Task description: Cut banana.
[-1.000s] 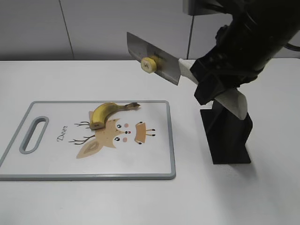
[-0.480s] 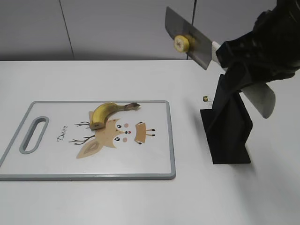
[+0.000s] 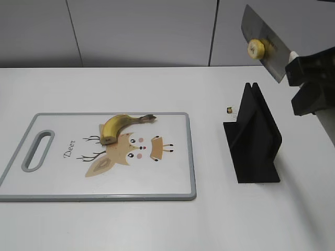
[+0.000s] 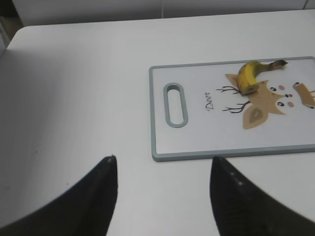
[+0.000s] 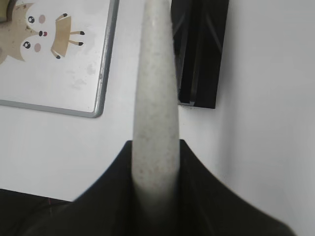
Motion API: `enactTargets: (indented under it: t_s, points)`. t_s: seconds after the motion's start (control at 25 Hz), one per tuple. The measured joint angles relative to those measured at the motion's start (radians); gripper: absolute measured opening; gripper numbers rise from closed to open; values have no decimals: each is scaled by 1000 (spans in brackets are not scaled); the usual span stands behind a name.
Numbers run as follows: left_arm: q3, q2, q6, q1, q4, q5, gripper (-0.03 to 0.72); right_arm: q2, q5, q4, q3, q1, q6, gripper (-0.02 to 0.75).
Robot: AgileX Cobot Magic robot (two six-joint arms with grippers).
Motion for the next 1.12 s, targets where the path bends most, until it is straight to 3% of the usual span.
enactTargets:
  t_s: [0.2,0.56,0.84,1.12]
  points:
    - [16,0,-37,-45,17,-27,574,-10,0,-11,17,0,46,160]
    - [16,0,-115,-4,65,-31,573,0,-1,-104,17,-6,118,159]
    - [16,0,-119,-3,65,-31,573,65,-34,54,17,-157,-82,159]
    - [16,0,-121,-3,65,-32,573,125,-79,84,17,-177,-143,160]
